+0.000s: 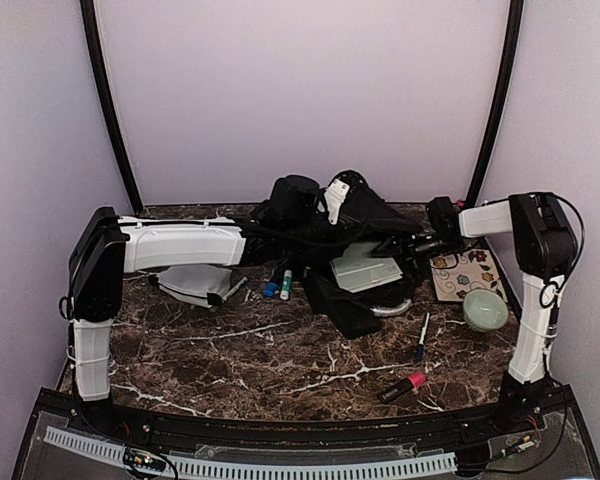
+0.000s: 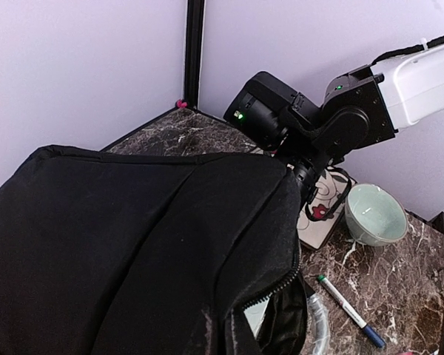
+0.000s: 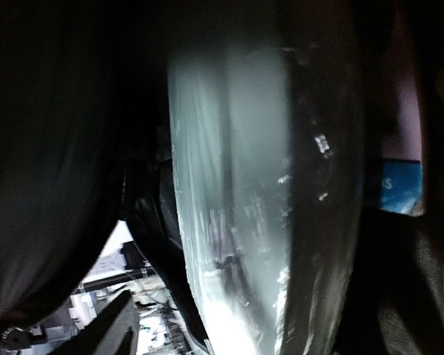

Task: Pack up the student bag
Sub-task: Place the book in the largest pocket of the bag.

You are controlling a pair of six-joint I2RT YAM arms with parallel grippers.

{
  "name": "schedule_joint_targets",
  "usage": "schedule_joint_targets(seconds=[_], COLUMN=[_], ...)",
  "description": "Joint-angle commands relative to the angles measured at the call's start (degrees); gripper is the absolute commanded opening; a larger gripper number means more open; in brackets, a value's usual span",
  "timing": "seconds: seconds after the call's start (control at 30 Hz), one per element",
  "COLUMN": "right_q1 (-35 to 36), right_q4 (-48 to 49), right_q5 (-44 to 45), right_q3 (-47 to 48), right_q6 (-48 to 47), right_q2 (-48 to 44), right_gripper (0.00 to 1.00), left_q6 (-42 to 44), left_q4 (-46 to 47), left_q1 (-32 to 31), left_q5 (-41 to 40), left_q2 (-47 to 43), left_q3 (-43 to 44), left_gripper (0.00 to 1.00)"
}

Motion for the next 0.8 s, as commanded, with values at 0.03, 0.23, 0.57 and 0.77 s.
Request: schedule_joint_targets(seconds=[0.03,0.23,0.57,0.77], right_q1=[-0.3,1.7,2.7,5.3], right_q4=[-3.3,-8.9,-13.6,-10.2], right_q5=[9.6,21.5,23.8,20.6], right_q3=[-1.9,-6.6,-12.5,-20.4], right_q6=[-7.3,-18.3,-28.7,-28.2], right_q2=[-10.4,-19.0,-26.5,-39.7], right_gripper=[0.76,0.85,0.89,0.69], left_q6=[0.9,0.4,-2.9,-3.6], left_q4=[8.3,9.9,13.8,15.7], left_q1=[-0.6,-0.4,0.2,0.5], left_q5=[-1.6,-4.2,-3.2,-3.3], left_q2=[-8.0,-9.0,-8.3,-8.2], left_q3=[-2.0,-5.3,-8.5,-10.3], left_gripper=[0.00,0.00,0.00,0.00])
